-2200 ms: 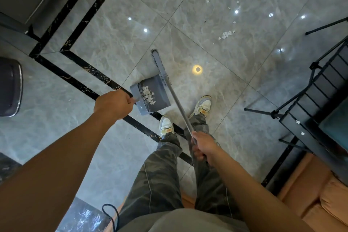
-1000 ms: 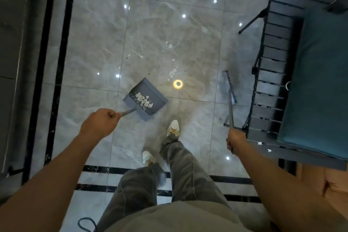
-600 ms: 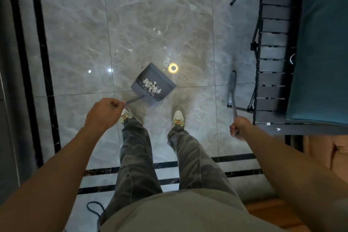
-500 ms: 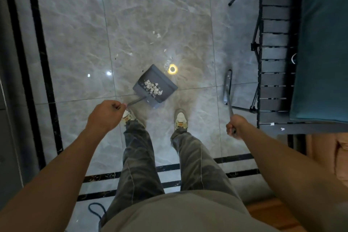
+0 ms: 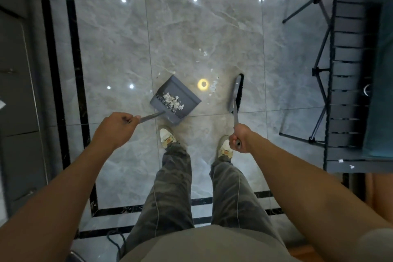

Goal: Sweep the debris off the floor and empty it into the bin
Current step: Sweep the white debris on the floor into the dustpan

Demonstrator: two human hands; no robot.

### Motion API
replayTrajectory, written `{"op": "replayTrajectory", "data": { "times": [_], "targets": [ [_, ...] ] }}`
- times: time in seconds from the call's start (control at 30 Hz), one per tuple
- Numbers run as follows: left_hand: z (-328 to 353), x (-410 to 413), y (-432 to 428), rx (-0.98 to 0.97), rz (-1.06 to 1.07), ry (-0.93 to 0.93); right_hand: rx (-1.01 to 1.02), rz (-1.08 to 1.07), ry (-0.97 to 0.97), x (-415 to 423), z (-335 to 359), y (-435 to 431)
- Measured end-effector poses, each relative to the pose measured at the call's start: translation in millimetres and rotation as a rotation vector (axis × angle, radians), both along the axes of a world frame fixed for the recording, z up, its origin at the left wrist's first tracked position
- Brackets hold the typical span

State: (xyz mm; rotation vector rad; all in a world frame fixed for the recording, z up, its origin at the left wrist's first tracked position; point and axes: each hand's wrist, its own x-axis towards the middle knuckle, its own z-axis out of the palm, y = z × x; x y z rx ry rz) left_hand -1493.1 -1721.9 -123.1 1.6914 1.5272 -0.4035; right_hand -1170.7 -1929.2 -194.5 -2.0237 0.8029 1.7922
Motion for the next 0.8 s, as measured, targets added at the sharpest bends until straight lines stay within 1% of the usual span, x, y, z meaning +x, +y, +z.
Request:
{"op": "replayTrajectory", "data": {
  "times": [0.17, 0.27, 0.4, 0.6, 0.8],
  "targets": [
    [-1.2, -49.9, 28.8, 0.015, 0.078, 0.004, 0.042, -0.018, 0.035, -53.5, 1.7, 74.0],
    [0.2, -73.8, 41.7, 0.03, 0.083, 0.019, 0.087, -0.047, 0.066, -79.2, 8.4, 115.9],
    [0.3, -102.0, 59.0, 0.062, 0.104, 0.033, 0.165, -0.102, 0.035, -100.4, 12.6, 163.0],
    [5.0, -121.8, 71.8, 0.069, 0.104, 0.059, 0.204, -0.164, -0.037, -106.1, 41.5, 175.8],
    [10.3, -134.8, 76.2, 0.063, 0.122, 0.052, 0.124, -0.159, -0.07, -132.7, 58.1, 133.3]
  ]
}}
